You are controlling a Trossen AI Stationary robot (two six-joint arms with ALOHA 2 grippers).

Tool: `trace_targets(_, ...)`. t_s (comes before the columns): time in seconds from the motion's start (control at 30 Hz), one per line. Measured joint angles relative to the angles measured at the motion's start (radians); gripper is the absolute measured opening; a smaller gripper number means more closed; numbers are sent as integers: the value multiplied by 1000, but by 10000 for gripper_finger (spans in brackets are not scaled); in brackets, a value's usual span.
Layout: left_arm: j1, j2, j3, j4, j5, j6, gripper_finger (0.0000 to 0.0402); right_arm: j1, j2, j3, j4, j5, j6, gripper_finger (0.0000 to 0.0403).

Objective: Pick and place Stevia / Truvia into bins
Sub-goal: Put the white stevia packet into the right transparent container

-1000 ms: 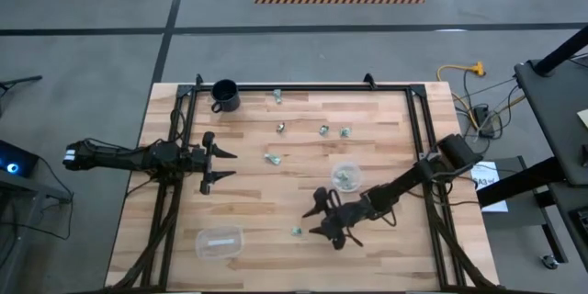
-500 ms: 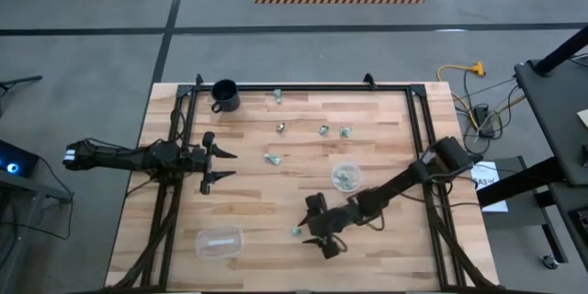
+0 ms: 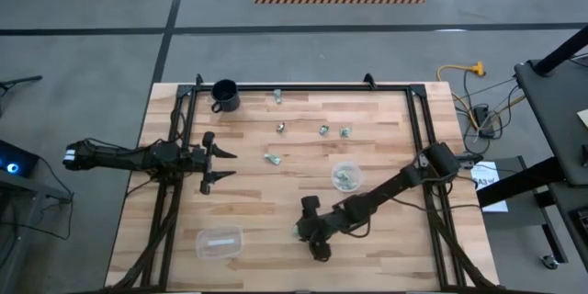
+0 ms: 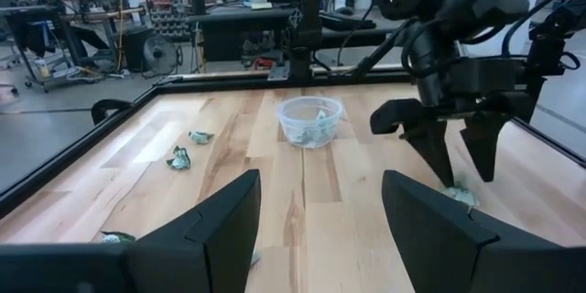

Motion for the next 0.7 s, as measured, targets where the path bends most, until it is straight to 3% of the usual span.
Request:
trace_targets(0.5, 0, -2, 0, 1, 0, 0, 212, -28, 54, -27, 89, -14, 42, 209)
trace_targets(0.7, 0, -2, 0, 0, 0, 0, 212, -42, 59, -26, 93, -51, 42, 150)
